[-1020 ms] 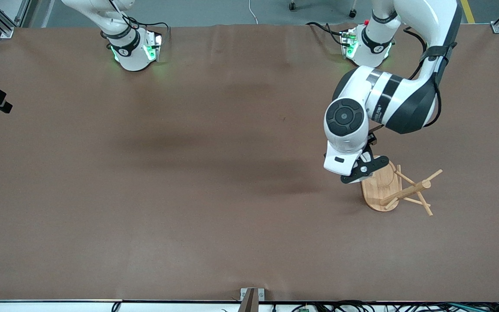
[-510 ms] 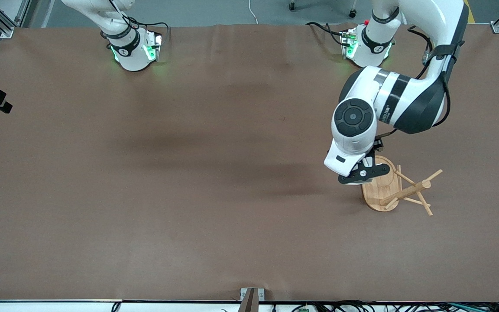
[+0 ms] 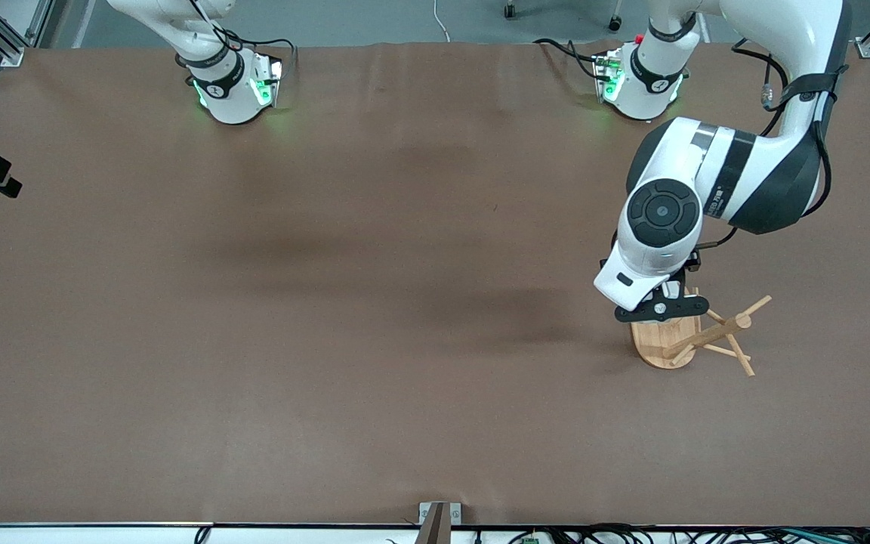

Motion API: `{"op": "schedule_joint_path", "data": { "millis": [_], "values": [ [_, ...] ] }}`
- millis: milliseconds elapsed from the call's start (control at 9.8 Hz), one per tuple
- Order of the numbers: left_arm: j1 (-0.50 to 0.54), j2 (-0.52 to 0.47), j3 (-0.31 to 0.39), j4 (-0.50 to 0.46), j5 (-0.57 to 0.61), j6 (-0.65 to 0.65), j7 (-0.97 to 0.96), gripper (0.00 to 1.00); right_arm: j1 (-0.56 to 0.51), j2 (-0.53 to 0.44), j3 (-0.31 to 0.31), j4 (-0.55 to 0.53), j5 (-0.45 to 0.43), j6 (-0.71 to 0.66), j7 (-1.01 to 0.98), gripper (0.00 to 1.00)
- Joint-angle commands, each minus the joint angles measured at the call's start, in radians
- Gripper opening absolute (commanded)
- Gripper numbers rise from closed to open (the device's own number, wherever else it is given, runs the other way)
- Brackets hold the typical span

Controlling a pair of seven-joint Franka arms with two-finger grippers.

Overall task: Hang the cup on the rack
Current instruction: 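Slide the cup handle onto a rack peg with the left gripper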

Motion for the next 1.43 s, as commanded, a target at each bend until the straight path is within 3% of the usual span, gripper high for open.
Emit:
{"op": "schedule_joint_path", "data": {
  "millis": [0, 1327],
  "values": [
    [0.012, -0.01, -0.009, -0.055, -0.01, 0.028, 0.028, 0.03, -0.003, -0.008, 0.004, 0.0, 0.014, 0.002, 0.011, 1.0],
    [0.069, -0.046, -0.009, -0.097, -0.01, 0.023, 0.17, 0.04, -0.005, -0.008, 0.004, 0.0, 0.016, 0.003, 0.011, 1.0]
  ]
}}
